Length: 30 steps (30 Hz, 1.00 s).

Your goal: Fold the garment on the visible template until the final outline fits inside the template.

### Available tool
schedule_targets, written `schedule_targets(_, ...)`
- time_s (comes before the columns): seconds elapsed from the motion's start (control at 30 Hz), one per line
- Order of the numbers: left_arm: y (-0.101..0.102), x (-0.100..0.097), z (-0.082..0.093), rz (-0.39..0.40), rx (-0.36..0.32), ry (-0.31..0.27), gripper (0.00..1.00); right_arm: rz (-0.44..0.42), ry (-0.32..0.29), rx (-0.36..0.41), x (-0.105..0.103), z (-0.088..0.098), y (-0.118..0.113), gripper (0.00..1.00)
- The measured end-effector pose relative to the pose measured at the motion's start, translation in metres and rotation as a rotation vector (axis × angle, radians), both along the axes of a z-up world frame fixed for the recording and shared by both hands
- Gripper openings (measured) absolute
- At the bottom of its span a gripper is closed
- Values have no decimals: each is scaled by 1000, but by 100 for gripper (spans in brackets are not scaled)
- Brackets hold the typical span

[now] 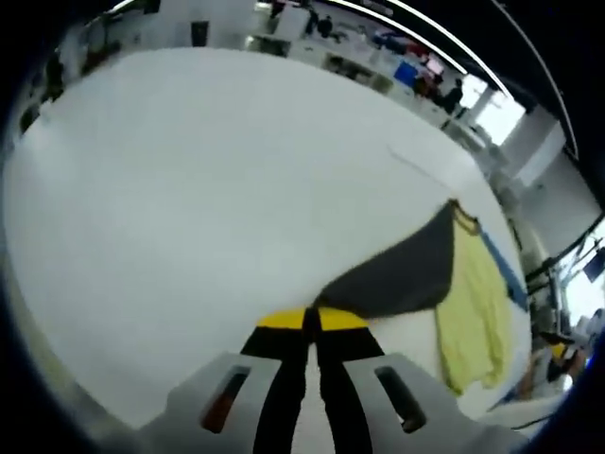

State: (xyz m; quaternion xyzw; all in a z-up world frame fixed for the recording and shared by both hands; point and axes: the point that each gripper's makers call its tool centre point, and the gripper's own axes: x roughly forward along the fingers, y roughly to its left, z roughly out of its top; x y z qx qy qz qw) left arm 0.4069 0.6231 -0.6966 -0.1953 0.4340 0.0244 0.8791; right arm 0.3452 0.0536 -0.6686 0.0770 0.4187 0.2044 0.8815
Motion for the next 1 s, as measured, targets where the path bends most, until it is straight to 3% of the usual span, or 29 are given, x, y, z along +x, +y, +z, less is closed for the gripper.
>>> schedule_targets(0.17,25,6,-17,104,-32,4,0,4,3,-5,-1,0,3,97)
schedule_targets(0.53,63,31,-42,209,-67,-8,0,9,2,-17,-2,2,9,97)
schedule_targets(0.77,76,51,-45,270,-40,-25,0,4,1,-24,-1,5,11,97)
schedule_targets(1.0,81,63,-52,266,13,-11,0,1,14,-25,-2,1,15,97)
